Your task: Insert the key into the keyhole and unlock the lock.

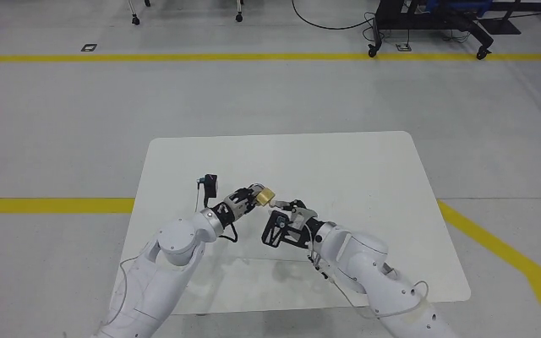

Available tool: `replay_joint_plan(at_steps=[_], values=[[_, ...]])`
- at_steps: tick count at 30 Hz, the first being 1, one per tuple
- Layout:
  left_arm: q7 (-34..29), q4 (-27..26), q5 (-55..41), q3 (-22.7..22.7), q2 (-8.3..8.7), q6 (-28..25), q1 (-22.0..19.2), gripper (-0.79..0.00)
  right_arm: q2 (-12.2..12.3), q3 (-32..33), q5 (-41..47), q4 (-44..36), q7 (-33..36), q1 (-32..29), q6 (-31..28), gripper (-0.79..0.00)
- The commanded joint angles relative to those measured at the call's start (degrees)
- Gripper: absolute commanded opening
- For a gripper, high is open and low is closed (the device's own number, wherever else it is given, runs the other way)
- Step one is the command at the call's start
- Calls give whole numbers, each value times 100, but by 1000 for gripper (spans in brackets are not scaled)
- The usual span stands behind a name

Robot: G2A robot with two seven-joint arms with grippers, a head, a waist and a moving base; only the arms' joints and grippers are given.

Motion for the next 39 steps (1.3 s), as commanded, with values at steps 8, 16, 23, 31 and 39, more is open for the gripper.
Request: replay_joint_plan(at_steps=[8, 16, 23, 31, 39], values=[[-128, 36, -26, -7, -11, -38, -20, -785, -126, -171, 193, 375, 160, 276, 34, -785], [-151, 36, 41, -19, -14, -66, -18, -785, -155, 133, 1228, 612, -118, 195, -177, -785], [-107, 13, 150, -24, -16, -101, -1, -785, -167, 403, 2307, 801, -56, 206, -563, -785], [-113, -42, 267, -11, -18, -168, 39, -785, -171, 606, 3342, 1132, 126, 300, -966, -785], [-53, -32, 229, -46, -29, -127, 50, -785, -142, 481, 1957, 669, 87, 136, -418, -576]])
